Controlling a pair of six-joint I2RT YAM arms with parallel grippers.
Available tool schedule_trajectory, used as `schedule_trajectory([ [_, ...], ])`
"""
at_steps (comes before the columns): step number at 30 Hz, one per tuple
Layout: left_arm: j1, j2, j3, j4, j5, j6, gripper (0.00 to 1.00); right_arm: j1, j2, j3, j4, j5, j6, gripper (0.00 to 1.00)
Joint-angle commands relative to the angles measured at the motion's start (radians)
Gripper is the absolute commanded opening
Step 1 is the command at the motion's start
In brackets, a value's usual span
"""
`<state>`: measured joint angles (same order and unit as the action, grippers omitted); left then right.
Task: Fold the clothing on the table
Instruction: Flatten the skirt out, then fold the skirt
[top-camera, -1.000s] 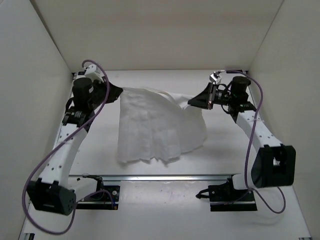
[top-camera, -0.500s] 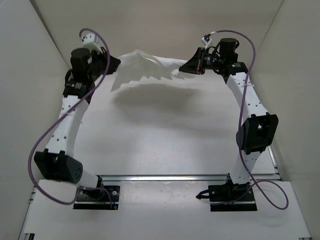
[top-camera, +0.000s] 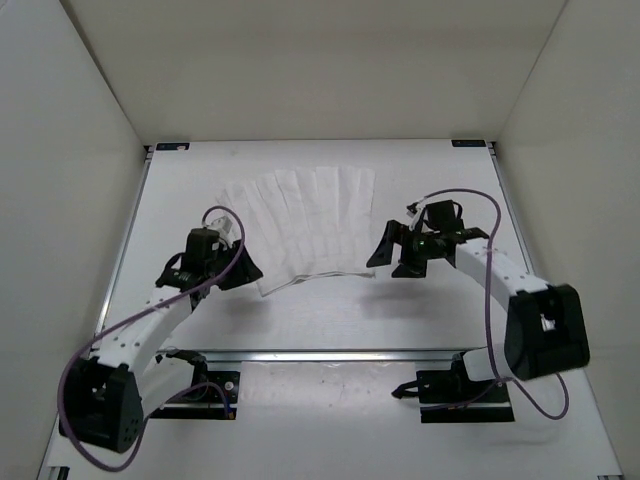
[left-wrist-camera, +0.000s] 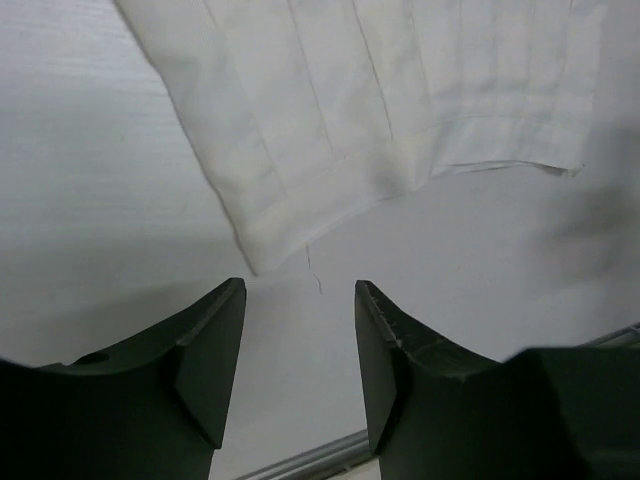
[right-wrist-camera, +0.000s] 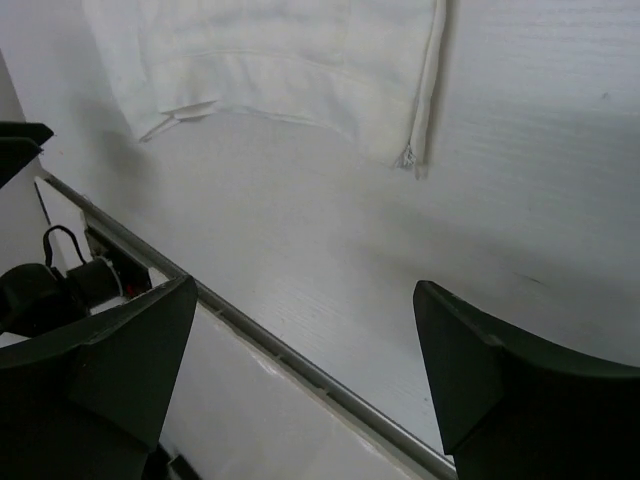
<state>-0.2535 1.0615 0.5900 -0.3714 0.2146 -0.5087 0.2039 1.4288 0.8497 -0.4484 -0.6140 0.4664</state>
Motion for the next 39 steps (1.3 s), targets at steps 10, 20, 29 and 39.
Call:
schedule_trajectory([
  [10,-0.018,-0.129,-0.176,0.083,-0.13,-0.151,0.6,0.063,0.028,-0.095,0.312,0.224,0.015,0.65],
  [20,-0.05,0.037,-0.187,0.212,-0.158,-0.185,0.59,0.092,0.183,-0.052,0.395,0.25,0.038,0.48],
  [29,-0.096,0.17,-0.171,0.302,-0.15,-0.211,0.6,0.107,0.223,-0.044,0.402,0.211,0.043,0.14],
  [39,-0.079,0.178,-0.056,0.284,-0.124,-0.165,0.0,0.065,0.075,-0.032,0.298,0.158,0.012,0.0],
])
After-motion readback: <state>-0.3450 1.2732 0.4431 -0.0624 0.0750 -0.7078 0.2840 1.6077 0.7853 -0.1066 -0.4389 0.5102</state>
